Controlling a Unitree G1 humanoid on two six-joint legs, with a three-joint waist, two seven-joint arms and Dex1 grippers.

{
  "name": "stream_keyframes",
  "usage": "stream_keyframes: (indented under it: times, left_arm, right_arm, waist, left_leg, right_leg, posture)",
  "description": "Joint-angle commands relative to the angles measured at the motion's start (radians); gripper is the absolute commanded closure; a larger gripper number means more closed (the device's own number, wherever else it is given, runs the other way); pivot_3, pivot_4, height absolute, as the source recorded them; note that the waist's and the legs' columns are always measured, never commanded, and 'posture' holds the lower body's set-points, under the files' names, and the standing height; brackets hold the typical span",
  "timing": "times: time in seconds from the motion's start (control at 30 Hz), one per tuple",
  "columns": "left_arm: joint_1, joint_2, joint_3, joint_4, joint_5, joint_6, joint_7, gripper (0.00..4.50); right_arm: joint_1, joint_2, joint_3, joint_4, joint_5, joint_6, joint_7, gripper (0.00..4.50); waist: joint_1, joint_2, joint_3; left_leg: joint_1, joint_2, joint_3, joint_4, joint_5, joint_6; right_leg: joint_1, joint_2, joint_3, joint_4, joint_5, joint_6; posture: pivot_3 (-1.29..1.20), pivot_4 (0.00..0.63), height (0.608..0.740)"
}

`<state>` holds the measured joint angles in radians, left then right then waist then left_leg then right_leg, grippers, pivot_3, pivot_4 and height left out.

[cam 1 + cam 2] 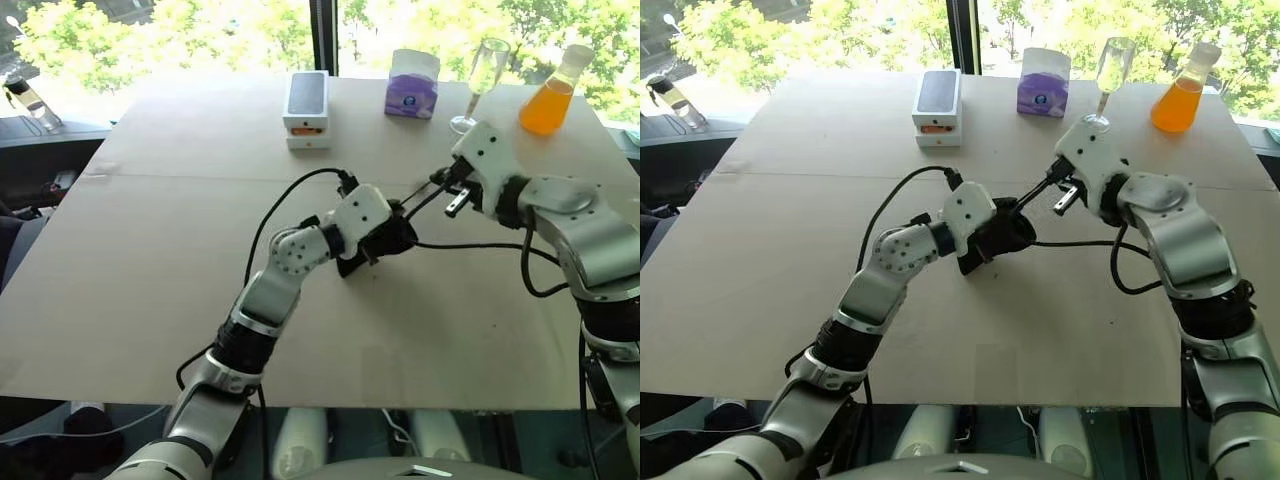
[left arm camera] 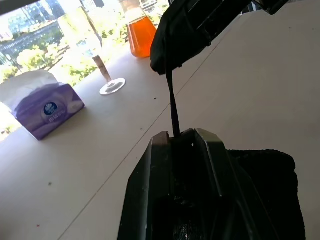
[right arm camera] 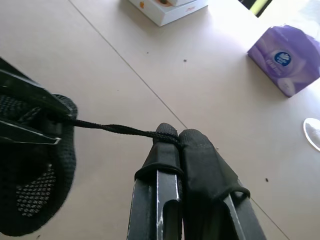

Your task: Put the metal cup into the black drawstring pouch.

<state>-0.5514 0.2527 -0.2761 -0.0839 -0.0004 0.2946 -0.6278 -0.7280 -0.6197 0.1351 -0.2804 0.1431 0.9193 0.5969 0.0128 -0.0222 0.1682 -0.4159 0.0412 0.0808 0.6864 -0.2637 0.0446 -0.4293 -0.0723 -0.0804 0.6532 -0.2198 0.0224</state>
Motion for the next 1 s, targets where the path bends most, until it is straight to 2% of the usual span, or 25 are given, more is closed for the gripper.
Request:
stream_keyframes:
  times: [0.03,0.2,0.33,0.5,0.83,1.0]
  left_arm:
    - [-0.012,-0.001,0.042,-0.058,-0.087,0.131,-0.035,4.41]
    - [-0.011,0.046,0.046,-0.098,-0.144,0.235,-0.082,4.41]
    - [0.002,0.108,0.004,-0.111,-0.125,0.228,-0.114,4.41]
    - [0.008,0.140,-0.026,-0.114,-0.126,0.234,-0.122,4.41]
    - [0.012,0.180,-0.074,-0.090,-0.124,0.222,-0.133,4.41]
    - [-0.019,0.162,-0.082,-0.041,-0.148,0.230,-0.159,4.41]
  right_arm:
    - [-0.046,-0.031,-0.110,0.057,-0.038,-0.062,-0.071,4.50]
    - [-0.051,-0.040,-0.197,0.203,-0.047,-0.144,-0.145,4.50]
    - [-0.019,-0.053,-0.247,0.318,-0.038,-0.209,-0.192,4.50]
    - [0.052,-0.078,-0.266,0.408,-0.027,-0.272,-0.222,4.50]
    - [0.229,-0.088,-0.222,0.387,-0.005,-0.328,-0.187,4.50]
    - [0.298,-0.068,-0.156,0.326,0.025,-0.393,-0.100,4.50]
  waist:
    - [0.000,0.000,0.000]
    - [0.001,0.000,0.000]
    - [0.000,0.000,0.000]
    - [0.001,0.000,0.000]
    - [-0.001,0.001,0.000]
    - [0.000,0.001,0.000]
  left_leg:
    - [0.000,0.000,0.000,0.000,0.000,0.000]
    - [0.000,0.000,0.000,0.000,0.000,0.000]
    - [0.000,0.000,0.000,0.000,0.000,0.000]
    - [0.000,0.000,0.001,0.000,0.000,0.000]
    - [0.001,0.000,0.001,0.000,0.000,0.000]
    - [0.001,0.000,0.002,0.000,0.000,0.000]
  right_leg:
    - [0.000,0.000,0.000,0.000,0.000,0.000]
    - [0.000,0.000,0.000,0.000,0.000,0.000]
    - [0.000,0.000,0.001,0.000,0.000,0.000]
    - [0.000,0.000,0.001,0.000,0.000,0.000]
    - [0.000,0.000,0.002,0.000,0.000,0.000]
    - [0.000,0.000,0.002,0.000,0.000,0.000]
  posture:
    - [0.00,0.150,0.737]
    - [0.00,0.150,0.737]
    - [0.00,0.150,0.737]
    - [0.00,0.150,0.737]
    - [0.00,0.150,0.737]
    - [0.00,0.150,0.737]
